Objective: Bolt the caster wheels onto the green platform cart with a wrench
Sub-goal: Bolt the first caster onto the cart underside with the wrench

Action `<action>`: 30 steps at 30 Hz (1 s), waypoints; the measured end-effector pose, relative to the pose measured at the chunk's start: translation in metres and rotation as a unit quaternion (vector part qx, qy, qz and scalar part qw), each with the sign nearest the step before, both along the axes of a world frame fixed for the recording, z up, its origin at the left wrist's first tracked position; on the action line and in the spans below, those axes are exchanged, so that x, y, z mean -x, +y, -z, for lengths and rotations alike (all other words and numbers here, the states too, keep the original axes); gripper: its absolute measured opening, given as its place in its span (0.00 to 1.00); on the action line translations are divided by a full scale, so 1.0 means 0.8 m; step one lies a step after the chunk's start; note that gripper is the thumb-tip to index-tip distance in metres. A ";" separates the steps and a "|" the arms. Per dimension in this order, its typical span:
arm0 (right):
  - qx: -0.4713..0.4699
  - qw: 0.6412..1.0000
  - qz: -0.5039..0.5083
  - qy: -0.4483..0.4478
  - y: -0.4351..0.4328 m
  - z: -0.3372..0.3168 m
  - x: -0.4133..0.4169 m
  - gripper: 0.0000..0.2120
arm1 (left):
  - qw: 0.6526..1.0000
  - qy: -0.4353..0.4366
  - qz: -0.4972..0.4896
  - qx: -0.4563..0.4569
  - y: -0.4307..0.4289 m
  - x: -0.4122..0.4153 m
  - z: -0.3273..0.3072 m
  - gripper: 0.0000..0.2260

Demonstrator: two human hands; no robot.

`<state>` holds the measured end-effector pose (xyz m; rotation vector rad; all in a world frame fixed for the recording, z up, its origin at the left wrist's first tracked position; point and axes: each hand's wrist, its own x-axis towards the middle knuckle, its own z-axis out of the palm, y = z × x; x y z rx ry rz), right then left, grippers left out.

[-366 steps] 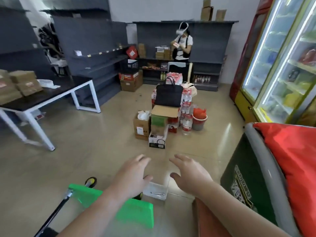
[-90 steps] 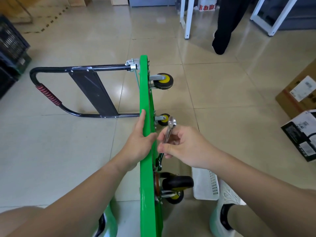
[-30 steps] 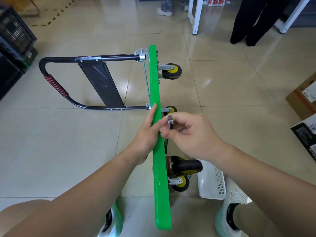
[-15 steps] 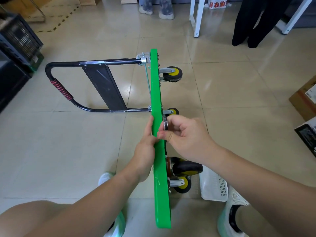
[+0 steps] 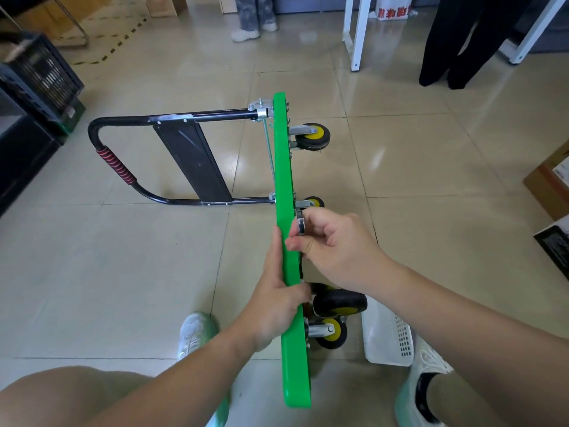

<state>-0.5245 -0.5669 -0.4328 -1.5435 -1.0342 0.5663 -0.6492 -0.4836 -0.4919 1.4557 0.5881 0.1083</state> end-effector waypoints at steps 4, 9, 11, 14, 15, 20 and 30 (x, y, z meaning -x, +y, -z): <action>0.013 1.000 0.007 0.004 0.010 -0.003 -0.007 0.15 | 1.000 0.012 0.001 -0.014 0.011 -0.008 -0.008 0.51; 0.017 1.000 0.022 0.011 0.016 -0.004 -0.014 0.11 | 0.999 0.009 -0.006 -0.033 0.012 -0.015 -0.016 0.50; 0.013 0.999 0.027 0.021 0.014 -0.003 -0.018 0.12 | 0.999 0.014 -0.013 -0.042 0.009 -0.015 -0.020 0.51; 0.015 0.999 0.025 0.027 0.009 -0.002 -0.020 0.14 | 0.998 0.022 -0.014 -0.049 0.007 -0.015 -0.017 0.50; 0.019 0.999 0.024 0.011 0.008 -0.003 -0.019 0.14 | 0.998 0.020 -0.011 -0.052 0.007 -0.015 -0.015 0.49; 0.008 0.996 0.080 0.033 0.005 -0.013 -0.031 0.09 | 0.998 0.025 -0.022 -0.051 0.004 -0.012 -0.013 0.47; 0.102 0.980 0.084 0.147 0.041 -0.003 -0.066 0.03 | 0.995 0.055 -0.005 -0.081 0.002 -0.003 -0.019 0.46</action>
